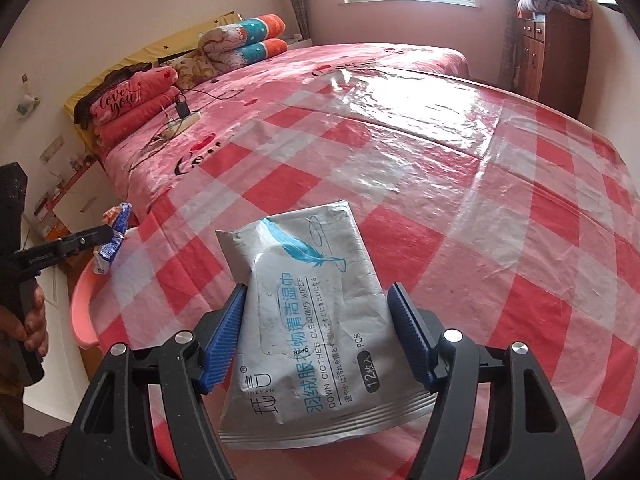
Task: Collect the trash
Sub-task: 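Carry the snack bag and wipes pack over the orange bucket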
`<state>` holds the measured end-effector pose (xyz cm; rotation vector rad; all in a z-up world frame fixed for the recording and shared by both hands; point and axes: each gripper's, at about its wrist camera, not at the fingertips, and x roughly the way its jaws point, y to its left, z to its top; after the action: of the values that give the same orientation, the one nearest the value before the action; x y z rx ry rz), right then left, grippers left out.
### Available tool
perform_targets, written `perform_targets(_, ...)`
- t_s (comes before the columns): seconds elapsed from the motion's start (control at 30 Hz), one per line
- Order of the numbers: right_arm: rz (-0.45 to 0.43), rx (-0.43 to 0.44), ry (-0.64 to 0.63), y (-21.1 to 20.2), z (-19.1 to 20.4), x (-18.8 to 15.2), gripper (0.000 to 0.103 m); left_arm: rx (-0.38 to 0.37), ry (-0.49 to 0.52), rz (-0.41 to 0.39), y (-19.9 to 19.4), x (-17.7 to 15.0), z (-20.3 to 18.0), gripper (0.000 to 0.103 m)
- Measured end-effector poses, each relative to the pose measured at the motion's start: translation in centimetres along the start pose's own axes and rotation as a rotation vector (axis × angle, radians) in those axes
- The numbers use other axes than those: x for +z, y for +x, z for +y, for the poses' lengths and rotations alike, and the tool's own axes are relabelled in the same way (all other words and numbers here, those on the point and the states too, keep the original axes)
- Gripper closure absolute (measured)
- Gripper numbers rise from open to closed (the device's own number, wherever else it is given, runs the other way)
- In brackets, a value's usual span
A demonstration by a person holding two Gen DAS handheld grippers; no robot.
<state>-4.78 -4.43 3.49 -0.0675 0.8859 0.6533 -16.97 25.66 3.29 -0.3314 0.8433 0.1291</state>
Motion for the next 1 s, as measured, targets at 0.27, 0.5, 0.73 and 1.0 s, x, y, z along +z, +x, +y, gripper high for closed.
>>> perform_targets(0.27, -0.008, 0.083, -0.001, -0.4, 2.5, 1.4, 0.033, 0.026, -0.024, -0.016, -1.0, -0.3, 2.0, 0.063)
perform_targets(0.5, 0.001, 0.185, -0.017, -0.1, 5.5, 2.7, 0.033, 0.051, -0.062, -0.022, -1.8, -0.9, 4.1, 0.063)
perform_targets(0.73, 0.033, 0.308, -0.057, 1.0, 10.2, 4.2, 0.033, 0.089, -0.111, -0.021, -2.6, -1.7, 6.9, 0.063)
perform_targets(1.0, 0.079, 0.428, -0.145, 2.8, 17.0, 5.4, 0.033, 0.148, -0.183, -0.002, -2.8, -3.2, 10.7, 0.063)
